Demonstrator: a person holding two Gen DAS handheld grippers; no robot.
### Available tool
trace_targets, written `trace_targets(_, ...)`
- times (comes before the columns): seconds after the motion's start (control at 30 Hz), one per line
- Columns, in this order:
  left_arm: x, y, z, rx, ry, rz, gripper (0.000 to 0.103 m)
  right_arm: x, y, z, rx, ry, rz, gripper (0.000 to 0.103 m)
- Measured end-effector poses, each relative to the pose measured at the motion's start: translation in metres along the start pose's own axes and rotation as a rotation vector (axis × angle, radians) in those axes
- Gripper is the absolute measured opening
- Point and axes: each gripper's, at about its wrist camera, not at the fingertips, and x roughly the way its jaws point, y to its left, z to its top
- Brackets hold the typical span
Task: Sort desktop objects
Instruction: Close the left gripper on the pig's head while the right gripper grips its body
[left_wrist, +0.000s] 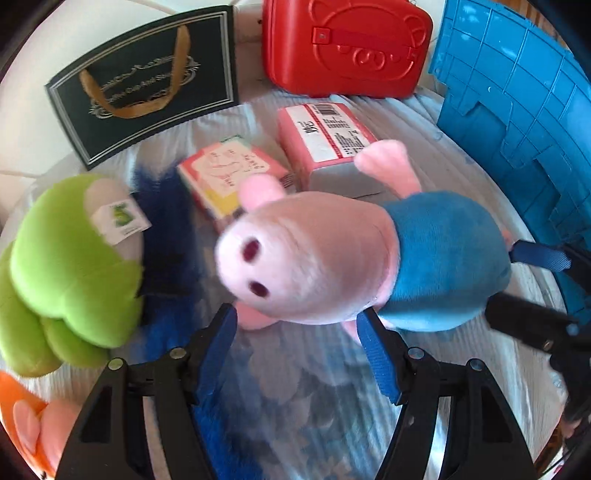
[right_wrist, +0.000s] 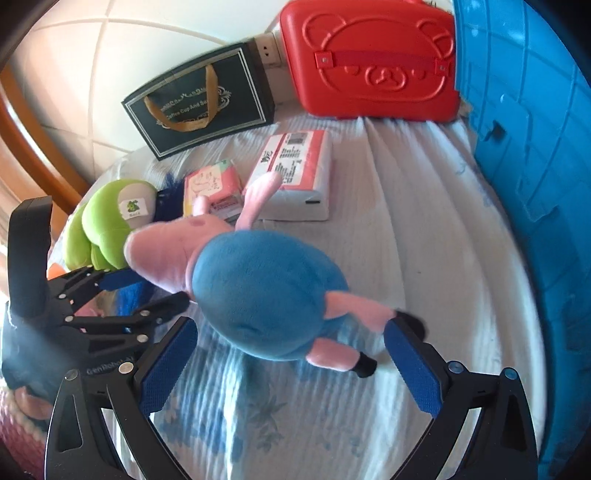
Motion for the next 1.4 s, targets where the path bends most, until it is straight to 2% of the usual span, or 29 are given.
trace_targets(0.1, 0.014, -0.008, 0.009, 0.041, 0.001, -0.01, 0.067, 0.022, -0.003, 0.008, 0.032, 0.014, 0.022, 0.103)
trace_targets(0.2, 0.027, -0.015, 0.02, 0.077, 0.0, 0.015, 0.067, 0.04, -0.01, 0.017, 0.043, 0.018, 0.016, 0.102)
trace_targets(0.3, 0.032, -0.012, 0.028, 0.073, -0.012, -0.007, 0.066, 0.054, -0.02, 0.023, 0.062, 0.027, 0.022, 0.1)
trace_targets(0.4, 0.026, -0.005, 0.035, 0.051, -0.044, -0.053, 0.066, 0.046, -0.029, 0.027, 0.074, -0.027, 0.02, 0.1)
trace_targets(0.5, 0.027, -0.001, 0.043, 0.031, -0.061, -0.054, 0.067, 0.03, -0.039, 0.034, 0.074, -0.094, 0.001, 0.1)
trace_targets(0.63, 0.039, -0.008, 0.052, 0.041, -0.043, -0.028, 0.067, 0.043, -0.048, 0.043, 0.066, -0.034, -0.007, 0.101)
trace_targets(0.7, 0.041, -0.013, 0.053, 0.058, -0.05, -0.008, 0.067, 0.052, -0.05, 0.044, 0.074, -0.012, 0.024, 0.101)
trace_targets(0.73, 0.042, -0.014, 0.053, 0.065, -0.046, 0.0, 0.065, 0.055, -0.05, 0.045, 0.068, -0.005, 0.035, 0.1)
trace_targets(0.77, 0.042, -0.015, 0.053, 0.07, -0.051, 0.0, 0.063, 0.058, -0.048, 0.045, 0.052, 0.0, 0.026, 0.085)
trace_targets(0.8, 0.04, -0.015, 0.052, 0.076, -0.058, -0.002, 0.059, 0.057, -0.048, 0.043, 0.034, -0.003, 0.024, 0.064)
trace_targets(1.0, 0.034, -0.016, 0.043, 0.078, -0.073, 0.007, 0.047, 0.05, -0.042, 0.037, -0.012, -0.002, 0.015, 0.057)
trace_targets(1.13, 0.038, -0.017, 0.044, 0.048, -0.063, 0.026, 0.046, 0.056, -0.042, 0.041, -0.019, 0.008, 0.016, 0.059)
trace_targets(1.27, 0.042, -0.012, 0.05, 0.026, -0.063, 0.003, 0.049, 0.059, -0.044, 0.044, -0.009, -0.042, 0.014, 0.085)
trace_targets(1.37, 0.042, -0.012, 0.05, 0.031, -0.087, 0.011, 0.047, 0.068, -0.042, 0.049, -0.014, -0.05, 0.029, 0.083)
trace_targets(1.4, 0.04, -0.013, 0.049, 0.028, -0.094, 0.017, 0.044, 0.07, -0.043, 0.05, -0.01, -0.054, 0.031, 0.075)
